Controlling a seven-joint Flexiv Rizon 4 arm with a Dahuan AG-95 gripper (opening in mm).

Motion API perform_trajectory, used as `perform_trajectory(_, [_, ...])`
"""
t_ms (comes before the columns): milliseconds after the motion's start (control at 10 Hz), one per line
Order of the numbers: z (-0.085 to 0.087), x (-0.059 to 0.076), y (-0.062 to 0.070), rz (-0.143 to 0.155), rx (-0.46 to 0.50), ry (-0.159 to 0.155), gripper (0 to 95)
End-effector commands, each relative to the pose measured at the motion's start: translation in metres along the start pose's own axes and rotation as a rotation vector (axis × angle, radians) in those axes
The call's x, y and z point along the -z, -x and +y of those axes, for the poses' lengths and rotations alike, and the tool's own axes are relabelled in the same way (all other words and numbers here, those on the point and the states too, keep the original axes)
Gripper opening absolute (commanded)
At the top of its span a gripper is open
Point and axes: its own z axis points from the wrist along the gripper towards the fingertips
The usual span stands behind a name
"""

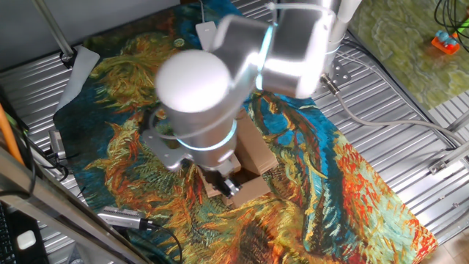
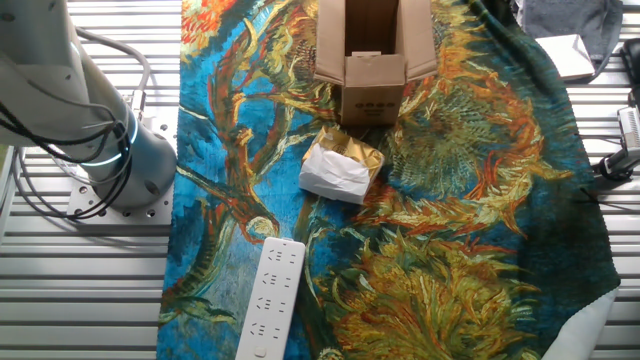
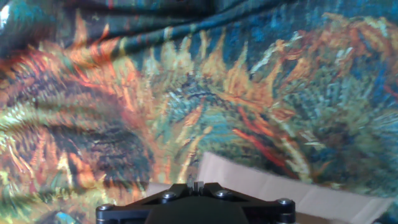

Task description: Cover the box

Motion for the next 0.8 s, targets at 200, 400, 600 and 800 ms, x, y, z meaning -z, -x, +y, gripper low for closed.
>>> perform_trajectory(200, [0.0008, 0.0027, 0.0014, 0.009, 0.027, 0.022, 0.0])
perform_trajectory(400, [-0.0028, 0.0031, -0.0021, 0.008, 0.015, 0.025, 0.0])
perform_trajectory(600, [-0.0028, 0.0031, -0.0021, 0.001, 0.032, 0.030, 0.0])
perform_trajectory(800, [-0.0028, 0.0031, -0.0021, -0.017, 0.096, 0.050, 0.0])
